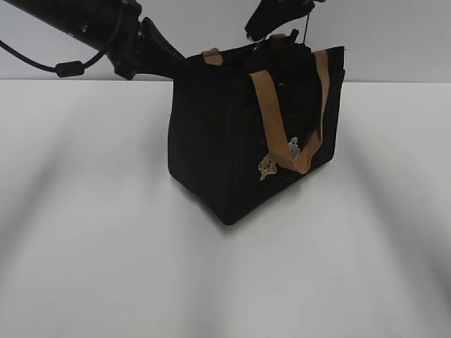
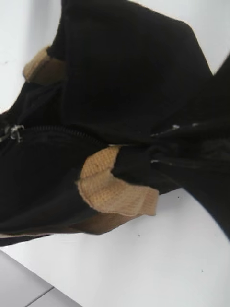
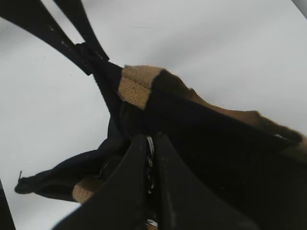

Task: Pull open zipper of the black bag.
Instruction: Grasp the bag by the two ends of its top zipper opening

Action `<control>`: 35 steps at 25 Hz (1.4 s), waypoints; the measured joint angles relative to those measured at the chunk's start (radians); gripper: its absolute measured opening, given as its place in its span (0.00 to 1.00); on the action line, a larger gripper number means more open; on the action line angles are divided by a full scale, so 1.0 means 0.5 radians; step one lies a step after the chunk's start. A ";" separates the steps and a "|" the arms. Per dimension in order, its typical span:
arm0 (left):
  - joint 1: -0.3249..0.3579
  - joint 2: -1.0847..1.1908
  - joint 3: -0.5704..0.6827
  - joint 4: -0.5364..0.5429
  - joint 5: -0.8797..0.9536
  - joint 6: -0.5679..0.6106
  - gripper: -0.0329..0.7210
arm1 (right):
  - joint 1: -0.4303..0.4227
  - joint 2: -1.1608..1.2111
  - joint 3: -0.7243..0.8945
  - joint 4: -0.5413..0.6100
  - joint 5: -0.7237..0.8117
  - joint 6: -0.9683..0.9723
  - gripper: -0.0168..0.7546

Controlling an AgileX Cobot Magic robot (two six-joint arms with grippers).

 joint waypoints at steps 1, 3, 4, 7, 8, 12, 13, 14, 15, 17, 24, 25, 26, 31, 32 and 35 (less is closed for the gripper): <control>-0.002 0.002 0.000 -0.007 0.000 0.000 0.11 | -0.020 0.000 0.000 0.006 0.005 0.035 0.01; -0.002 0.004 0.000 -0.020 0.002 0.000 0.11 | -0.062 0.000 0.002 0.018 0.000 0.164 0.01; -0.002 0.004 0.000 -0.020 0.004 0.000 0.11 | -0.081 0.000 0.002 0.013 -0.023 0.228 0.01; 0.002 0.006 0.000 0.034 0.004 0.000 0.11 | -0.147 0.000 0.002 -0.045 -0.149 0.343 0.01; 0.006 0.006 0.000 0.061 0.004 0.000 0.11 | -0.171 0.000 0.002 -0.065 -0.206 0.362 0.01; 0.016 0.007 0.000 0.132 0.011 0.000 0.11 | -0.280 -0.002 0.000 -0.112 -0.431 0.419 0.01; 0.019 0.009 0.000 0.142 0.014 0.000 0.11 | -0.311 -0.010 -0.002 -0.117 -0.472 0.426 0.01; 0.021 0.009 0.000 0.145 0.014 0.000 0.11 | -0.332 -0.013 -0.002 -0.117 -0.490 0.430 0.01; 0.023 0.009 0.000 0.145 0.014 0.000 0.11 | -0.347 -0.015 -0.002 -0.122 -0.498 0.430 0.01; 0.023 0.009 0.000 0.141 0.016 0.000 0.11 | -0.358 -0.019 -0.002 -0.122 -0.491 0.432 0.01; 0.023 0.009 0.002 0.014 -0.034 -0.021 0.11 | -0.356 -0.025 -0.004 -0.118 -0.395 0.415 0.09; 0.023 0.009 0.002 0.012 -0.045 -0.057 0.14 | -0.356 -0.025 -0.004 -0.118 -0.369 0.415 0.15; 0.023 0.010 0.002 0.010 -0.053 -0.088 0.19 | -0.356 -0.025 -0.004 -0.118 -0.344 0.417 0.24; 0.023 -0.012 0.002 0.075 -0.169 -0.397 0.62 | -0.356 -0.041 -0.004 -0.163 -0.226 0.442 0.50; 0.023 -0.028 0.002 0.117 -0.210 -0.490 0.68 | -0.356 -0.054 -0.004 -0.208 -0.207 0.444 0.51; 0.023 -0.132 0.002 0.371 -0.344 -0.879 0.74 | -0.358 -0.111 -0.004 -0.408 -0.154 0.492 0.53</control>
